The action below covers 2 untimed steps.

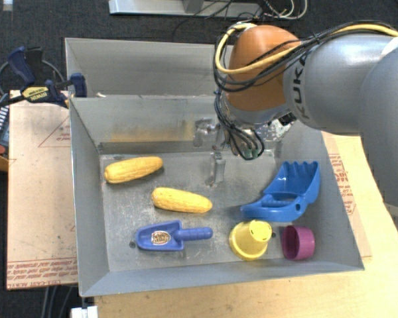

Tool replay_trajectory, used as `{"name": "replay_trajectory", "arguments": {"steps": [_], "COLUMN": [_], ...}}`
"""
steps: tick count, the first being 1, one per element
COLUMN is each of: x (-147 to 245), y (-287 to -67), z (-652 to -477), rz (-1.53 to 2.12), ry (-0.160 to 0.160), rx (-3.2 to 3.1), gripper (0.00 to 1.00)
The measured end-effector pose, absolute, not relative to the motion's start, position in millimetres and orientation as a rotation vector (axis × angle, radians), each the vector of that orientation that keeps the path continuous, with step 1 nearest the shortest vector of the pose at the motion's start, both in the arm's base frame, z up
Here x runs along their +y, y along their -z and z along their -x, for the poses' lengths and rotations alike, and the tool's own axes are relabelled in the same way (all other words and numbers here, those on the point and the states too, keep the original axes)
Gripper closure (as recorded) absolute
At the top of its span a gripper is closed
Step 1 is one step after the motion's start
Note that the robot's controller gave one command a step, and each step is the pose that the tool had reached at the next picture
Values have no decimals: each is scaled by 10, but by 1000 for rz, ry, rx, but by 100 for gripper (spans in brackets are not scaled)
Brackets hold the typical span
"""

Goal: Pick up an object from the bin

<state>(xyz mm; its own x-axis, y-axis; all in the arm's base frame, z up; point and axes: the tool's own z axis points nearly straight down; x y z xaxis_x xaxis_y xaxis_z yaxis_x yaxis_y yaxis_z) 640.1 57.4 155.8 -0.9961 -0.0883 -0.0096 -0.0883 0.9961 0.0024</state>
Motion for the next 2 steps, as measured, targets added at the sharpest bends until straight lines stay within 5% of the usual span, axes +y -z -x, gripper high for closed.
{"name": "replay_trajectory", "arguments": {"steps": [1, 2], "x": [751, 1413], "y": [-1217, -894], "z": [-6287, -5977], "rz": [82, 115], "ry": [-6, -7], "rx": [3148, 3129], "gripper": [0, 0]}}
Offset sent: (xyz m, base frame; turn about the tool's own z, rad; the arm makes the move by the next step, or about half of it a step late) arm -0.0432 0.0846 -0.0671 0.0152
